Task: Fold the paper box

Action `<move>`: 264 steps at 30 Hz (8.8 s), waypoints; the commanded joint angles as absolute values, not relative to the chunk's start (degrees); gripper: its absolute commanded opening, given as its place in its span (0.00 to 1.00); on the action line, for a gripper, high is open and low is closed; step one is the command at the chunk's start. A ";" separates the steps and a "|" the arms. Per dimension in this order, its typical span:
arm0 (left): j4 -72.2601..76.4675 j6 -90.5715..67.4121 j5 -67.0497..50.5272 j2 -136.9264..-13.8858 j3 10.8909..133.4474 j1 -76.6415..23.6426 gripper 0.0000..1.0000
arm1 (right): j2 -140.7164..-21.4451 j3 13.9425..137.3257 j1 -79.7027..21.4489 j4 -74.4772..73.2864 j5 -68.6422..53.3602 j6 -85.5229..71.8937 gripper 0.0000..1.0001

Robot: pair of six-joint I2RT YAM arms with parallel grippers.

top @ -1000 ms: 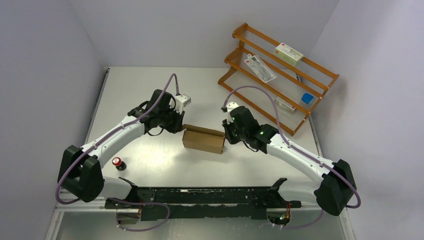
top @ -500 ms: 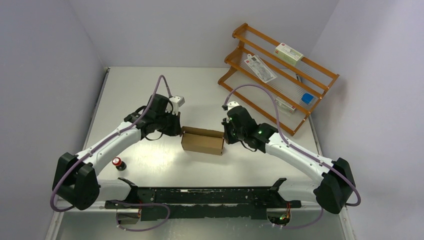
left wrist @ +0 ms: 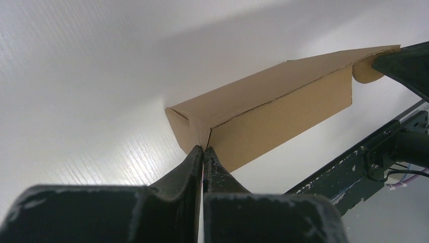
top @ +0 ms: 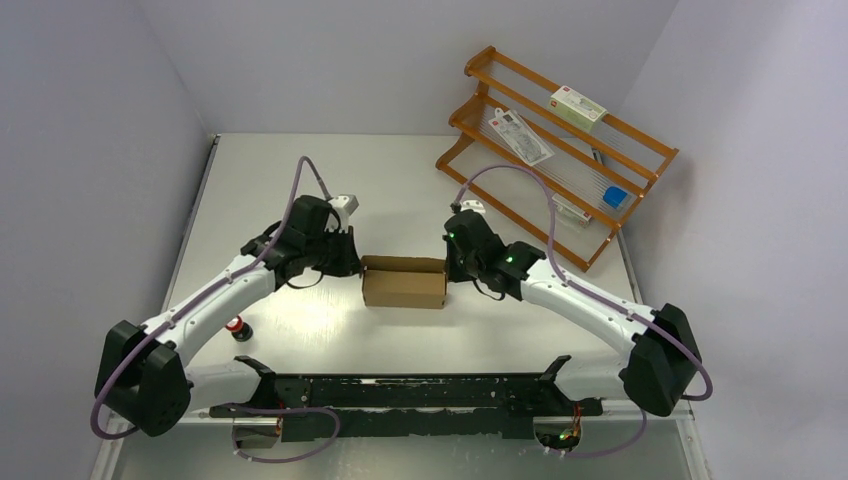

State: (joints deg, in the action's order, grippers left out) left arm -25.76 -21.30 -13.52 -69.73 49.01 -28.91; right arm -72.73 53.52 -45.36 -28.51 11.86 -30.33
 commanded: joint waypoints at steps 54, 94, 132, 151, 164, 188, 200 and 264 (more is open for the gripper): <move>-18.56 -35.26 -6.66 -62.08 39.81 -36.66 0.05 | -73.67 48.28 -59.47 -24.28 36.54 -47.34 0.00; -20.41 -38.28 -5.65 -54.66 34.22 -38.58 0.05 | -65.80 33.70 -61.55 -9.74 37.22 -45.34 0.00; -24.99 -46.15 4.03 -34.03 29.33 -40.78 0.64 | -49.92 26.90 -62.23 -6.32 35.52 -41.09 0.43; -20.19 -44.21 9.07 -45.90 37.38 -40.69 0.78 | -55.09 39.76 -60.85 -15.71 41.95 -42.34 0.48; -12.19 -45.09 7.84 -54.03 35.59 -40.61 0.59 | -59.83 34.96 -59.83 -11.93 39.47 -46.40 0.33; -16.98 -47.31 5.84 -41.34 28.70 -40.61 0.59 | -54.95 28.20 -59.83 -9.14 33.59 -43.77 0.25; -16.05 -55.07 0.66 -32.79 19.68 -40.60 0.65 | -63.23 40.92 -59.85 -2.11 24.64 -30.16 0.43; -5.17 -58.37 4.49 -34.04 15.77 -40.43 0.66 | -70.10 42.96 -64.06 -3.80 19.82 -32.14 0.46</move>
